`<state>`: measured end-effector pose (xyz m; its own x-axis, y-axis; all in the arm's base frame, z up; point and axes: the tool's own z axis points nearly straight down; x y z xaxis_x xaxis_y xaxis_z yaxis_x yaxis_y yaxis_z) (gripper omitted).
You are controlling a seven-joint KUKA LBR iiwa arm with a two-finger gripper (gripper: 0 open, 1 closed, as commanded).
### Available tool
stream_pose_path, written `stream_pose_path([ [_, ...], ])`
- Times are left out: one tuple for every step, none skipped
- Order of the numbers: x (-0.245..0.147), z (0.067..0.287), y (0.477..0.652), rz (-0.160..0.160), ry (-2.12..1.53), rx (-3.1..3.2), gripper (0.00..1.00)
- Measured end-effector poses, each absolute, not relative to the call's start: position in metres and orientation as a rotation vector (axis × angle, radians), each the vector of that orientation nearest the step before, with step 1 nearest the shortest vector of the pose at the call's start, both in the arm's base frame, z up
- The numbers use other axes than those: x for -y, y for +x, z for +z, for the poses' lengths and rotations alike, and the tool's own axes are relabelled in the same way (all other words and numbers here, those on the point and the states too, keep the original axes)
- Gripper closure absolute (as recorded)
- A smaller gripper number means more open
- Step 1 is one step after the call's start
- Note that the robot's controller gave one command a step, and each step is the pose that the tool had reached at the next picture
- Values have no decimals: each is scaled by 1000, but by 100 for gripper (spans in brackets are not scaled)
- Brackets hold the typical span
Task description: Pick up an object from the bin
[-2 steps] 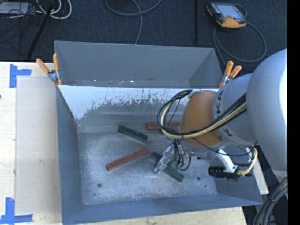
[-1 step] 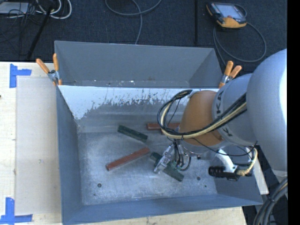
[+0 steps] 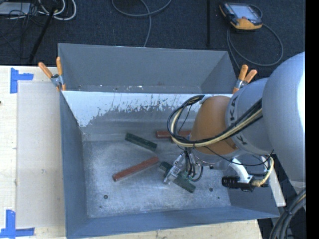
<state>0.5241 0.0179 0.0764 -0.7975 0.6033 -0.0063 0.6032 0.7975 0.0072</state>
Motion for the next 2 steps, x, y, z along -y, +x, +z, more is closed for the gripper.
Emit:
stream_pose_path([
  [-18, 80, 523, 4, 998, -2974, 100],
  [-17, 89, 522, 0, 999, -2979, 100],
])
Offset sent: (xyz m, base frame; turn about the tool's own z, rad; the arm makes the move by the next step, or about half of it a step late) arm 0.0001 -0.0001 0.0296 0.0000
